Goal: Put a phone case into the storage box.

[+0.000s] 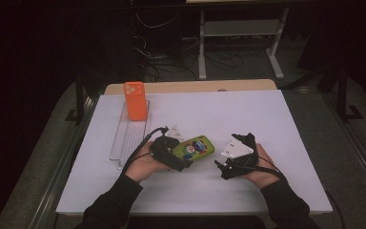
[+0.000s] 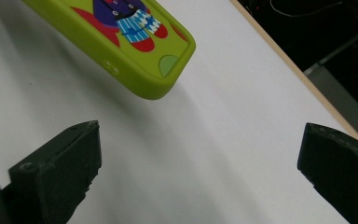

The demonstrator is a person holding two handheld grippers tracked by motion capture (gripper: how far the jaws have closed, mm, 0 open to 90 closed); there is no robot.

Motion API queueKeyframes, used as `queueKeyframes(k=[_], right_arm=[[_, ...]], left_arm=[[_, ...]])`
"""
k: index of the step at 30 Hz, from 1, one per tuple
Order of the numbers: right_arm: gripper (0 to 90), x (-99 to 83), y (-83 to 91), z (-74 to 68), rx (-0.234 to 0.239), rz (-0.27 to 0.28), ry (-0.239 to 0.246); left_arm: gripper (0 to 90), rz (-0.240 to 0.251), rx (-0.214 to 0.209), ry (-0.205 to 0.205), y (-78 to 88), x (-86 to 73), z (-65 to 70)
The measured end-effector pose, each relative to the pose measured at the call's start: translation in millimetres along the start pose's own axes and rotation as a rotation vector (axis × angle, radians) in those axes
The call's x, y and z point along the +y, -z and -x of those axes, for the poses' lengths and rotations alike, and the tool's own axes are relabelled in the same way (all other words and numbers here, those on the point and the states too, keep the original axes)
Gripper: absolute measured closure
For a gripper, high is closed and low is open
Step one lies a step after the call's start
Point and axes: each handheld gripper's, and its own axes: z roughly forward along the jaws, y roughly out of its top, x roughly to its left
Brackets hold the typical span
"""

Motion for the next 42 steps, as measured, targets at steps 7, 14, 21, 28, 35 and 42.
queueKeyframes(k=[7,14,21,28,35,42], right_arm=[[0.0,1.6,0.4,-7.3,-0.064,0.001,0.136],[0.0,3.4,1.1,-14.0,-0.118,0.005,0.233],[0.0,5.5,1.3,-20.7,-0.183,0.000,0.389],[0.0,8.2,-0.1,-31.5,-0.249,0.005,0.509],[0.0,10.7,-2.0,-42.7,-0.306,0.019,0.617],[1.1,12.2,-4.3,-47.7,-0.340,0.037,0.666]], left_arm=[[14.9,0.015,-0.004,0.005,-2.5,0.1,1.8],[14.9,0.016,-0.009,0.013,-3.9,0.2,3.9],[14.9,0.017,-0.011,0.012,-4.8,0.6,4.5],[14.9,0.009,-0.016,0.007,-2.8,1.1,3.8],[14.9,0.034,-0.014,0.023,-2.2,3.3,4.8],[15.0,0.032,-0.020,-0.001,0.8,7.0,3.4]])
